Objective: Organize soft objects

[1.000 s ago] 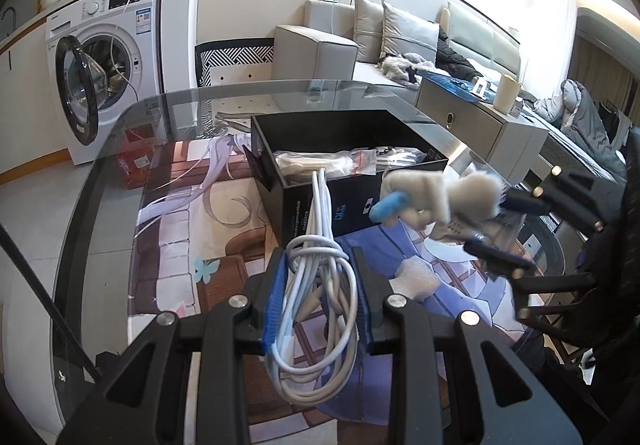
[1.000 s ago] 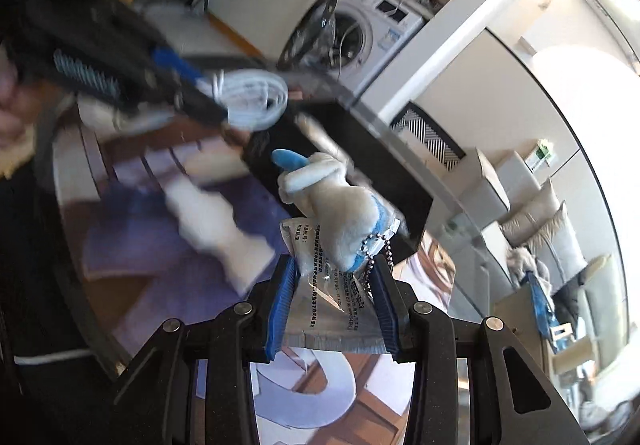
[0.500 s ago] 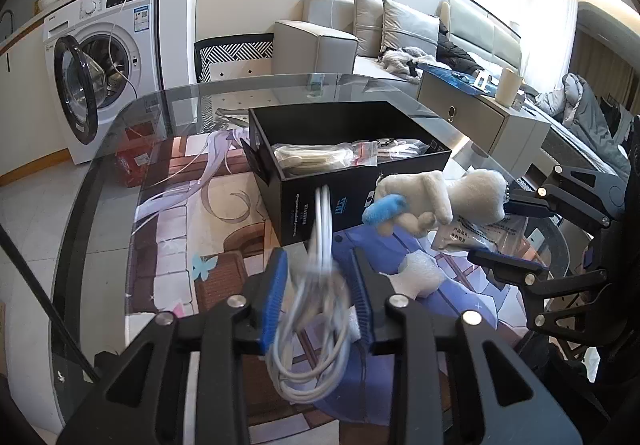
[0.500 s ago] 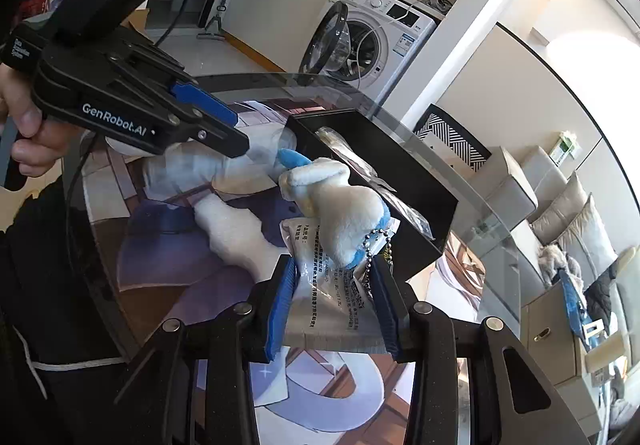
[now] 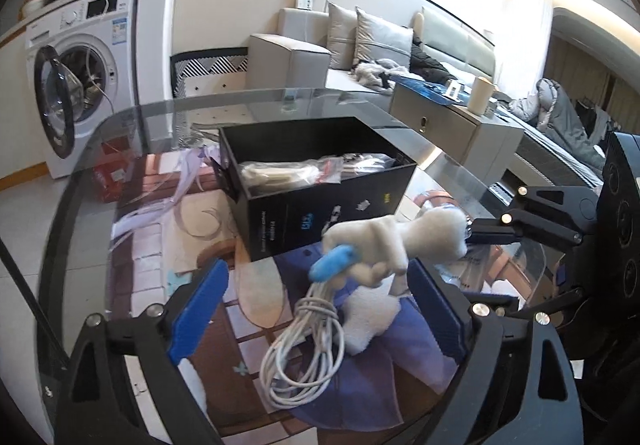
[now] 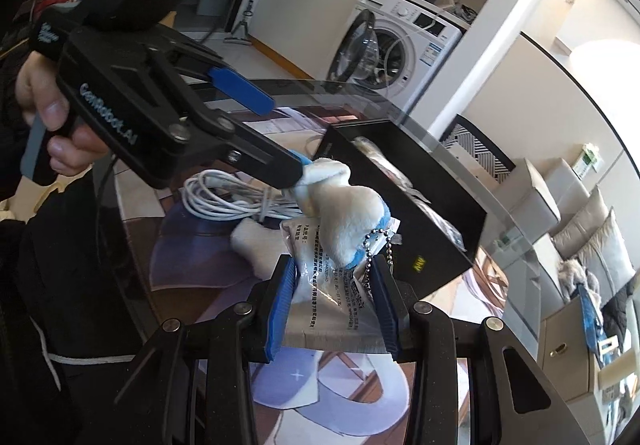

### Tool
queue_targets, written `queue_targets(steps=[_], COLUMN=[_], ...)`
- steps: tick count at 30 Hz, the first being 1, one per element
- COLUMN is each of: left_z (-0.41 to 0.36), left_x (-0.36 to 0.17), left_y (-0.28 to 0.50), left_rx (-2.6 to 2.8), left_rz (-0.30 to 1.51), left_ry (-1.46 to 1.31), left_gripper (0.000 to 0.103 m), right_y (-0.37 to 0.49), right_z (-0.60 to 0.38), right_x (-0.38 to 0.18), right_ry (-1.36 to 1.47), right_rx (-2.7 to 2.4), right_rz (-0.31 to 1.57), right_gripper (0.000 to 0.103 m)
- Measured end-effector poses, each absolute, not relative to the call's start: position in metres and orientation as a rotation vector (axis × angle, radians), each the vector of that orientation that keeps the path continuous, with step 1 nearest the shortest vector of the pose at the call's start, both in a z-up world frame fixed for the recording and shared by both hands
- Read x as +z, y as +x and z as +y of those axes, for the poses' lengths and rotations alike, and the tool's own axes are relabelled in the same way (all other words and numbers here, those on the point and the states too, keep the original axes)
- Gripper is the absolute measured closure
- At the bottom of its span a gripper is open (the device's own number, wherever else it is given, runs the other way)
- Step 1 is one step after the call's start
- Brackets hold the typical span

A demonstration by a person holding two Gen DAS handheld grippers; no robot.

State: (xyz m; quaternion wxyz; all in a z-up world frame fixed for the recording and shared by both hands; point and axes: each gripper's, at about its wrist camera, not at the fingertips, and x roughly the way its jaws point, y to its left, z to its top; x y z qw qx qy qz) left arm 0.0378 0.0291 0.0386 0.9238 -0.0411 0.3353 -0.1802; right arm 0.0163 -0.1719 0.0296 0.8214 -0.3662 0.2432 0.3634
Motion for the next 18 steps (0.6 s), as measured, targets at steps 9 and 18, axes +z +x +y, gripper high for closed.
queue_targets(steps=[9,18], left_z=[0.025,0.021], left_x=[0.027,0.017], left_y=[0.047,0.049], left_rx=[-0.456,-0.478], left_rz=[0.736,0.759], left_ry=[-0.155,-0.186], left_gripper=[0.011,0.012], right_y=[0.007,0.018], right_z=[-0.168,-0.168], right_x=[0.03,0.015], right_ry=[-0.778,-0.797], right_rx=[0.848,0.832], right_rz=[0.479,0.536], right_gripper=[0.068,0.07])
